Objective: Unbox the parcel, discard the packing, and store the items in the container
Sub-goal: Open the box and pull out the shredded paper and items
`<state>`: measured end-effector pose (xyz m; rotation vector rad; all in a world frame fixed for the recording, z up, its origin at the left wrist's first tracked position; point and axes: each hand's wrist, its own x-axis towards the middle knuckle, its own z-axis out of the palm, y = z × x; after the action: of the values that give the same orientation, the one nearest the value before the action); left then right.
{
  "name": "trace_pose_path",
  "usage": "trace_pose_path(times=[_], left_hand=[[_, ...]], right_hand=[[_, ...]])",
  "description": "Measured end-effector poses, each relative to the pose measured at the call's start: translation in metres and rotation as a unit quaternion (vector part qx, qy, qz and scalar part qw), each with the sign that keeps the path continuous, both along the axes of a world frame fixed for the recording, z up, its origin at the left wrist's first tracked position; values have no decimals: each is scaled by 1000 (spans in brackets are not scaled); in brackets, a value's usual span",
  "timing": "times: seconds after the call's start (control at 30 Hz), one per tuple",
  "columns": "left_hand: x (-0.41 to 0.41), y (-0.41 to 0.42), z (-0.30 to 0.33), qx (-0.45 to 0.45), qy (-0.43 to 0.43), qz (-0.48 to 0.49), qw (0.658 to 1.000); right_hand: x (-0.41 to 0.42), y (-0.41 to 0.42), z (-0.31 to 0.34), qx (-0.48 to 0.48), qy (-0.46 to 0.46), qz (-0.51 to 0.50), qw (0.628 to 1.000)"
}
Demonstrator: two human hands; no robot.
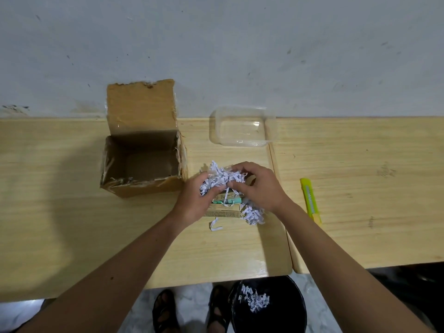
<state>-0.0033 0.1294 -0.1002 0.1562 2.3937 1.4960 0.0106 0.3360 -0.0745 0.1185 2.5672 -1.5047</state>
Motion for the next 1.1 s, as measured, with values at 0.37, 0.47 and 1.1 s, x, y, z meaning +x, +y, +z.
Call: trace_pose_path(times=[0.37,0.47,1.1], left_hand=[[0,-4,-2,14,-27,2,1000],[2,-5,0,10,-28,-6,1000],[4,-9,6,23,-32,-13,999]], right_hand=[[58,-2,21,-14,133,12,991],[68,-9,7,16,101,70,992],[70,-15,-12,222,157,125,954]])
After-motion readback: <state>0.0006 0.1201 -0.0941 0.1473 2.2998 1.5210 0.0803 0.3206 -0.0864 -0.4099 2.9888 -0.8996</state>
